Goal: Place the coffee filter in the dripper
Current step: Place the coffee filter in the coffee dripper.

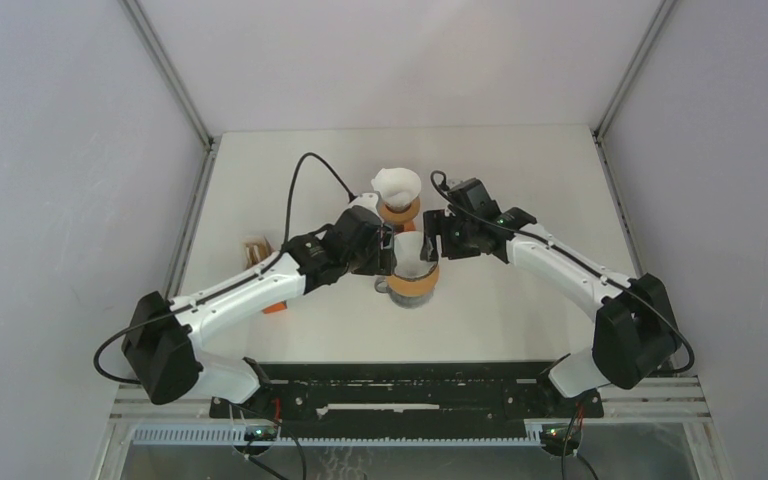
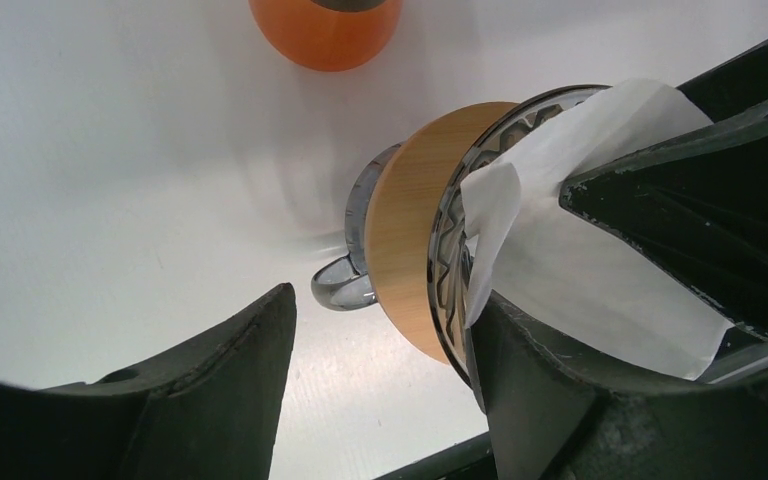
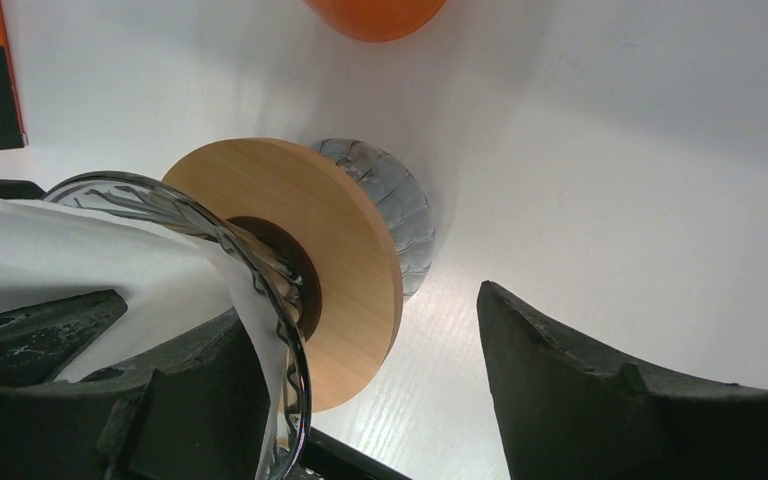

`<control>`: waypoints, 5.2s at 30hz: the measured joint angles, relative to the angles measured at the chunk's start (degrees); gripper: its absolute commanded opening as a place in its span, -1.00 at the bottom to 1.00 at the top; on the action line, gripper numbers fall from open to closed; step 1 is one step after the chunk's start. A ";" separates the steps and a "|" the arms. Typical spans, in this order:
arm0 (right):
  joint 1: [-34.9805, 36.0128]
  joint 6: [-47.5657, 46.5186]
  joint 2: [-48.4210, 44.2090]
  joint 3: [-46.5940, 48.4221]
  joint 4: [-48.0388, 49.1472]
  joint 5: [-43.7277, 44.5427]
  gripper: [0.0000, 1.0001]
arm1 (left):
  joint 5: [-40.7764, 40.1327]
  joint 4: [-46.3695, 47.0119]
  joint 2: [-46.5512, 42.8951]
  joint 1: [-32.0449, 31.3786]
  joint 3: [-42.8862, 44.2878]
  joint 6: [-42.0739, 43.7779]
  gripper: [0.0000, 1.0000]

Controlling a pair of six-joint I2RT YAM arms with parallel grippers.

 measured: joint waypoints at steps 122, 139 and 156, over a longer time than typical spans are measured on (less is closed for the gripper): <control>0.72 0.42 1.70 0.00 1.70 0.94 0.55 | -0.28 0.96 -1.92 0.85 -1.57 -0.07 0.52; 1.55 0.00 1.70 0.00 1.68 2.43 0.55 | 0.20 2.14 -5.27 1.01 -1.33 -0.04 0.59; 2.19 -0.04 1.70 0.00 1.70 2.67 0.55 | 2.56 3.98 -2.49 1.18 0.66 0.68 0.62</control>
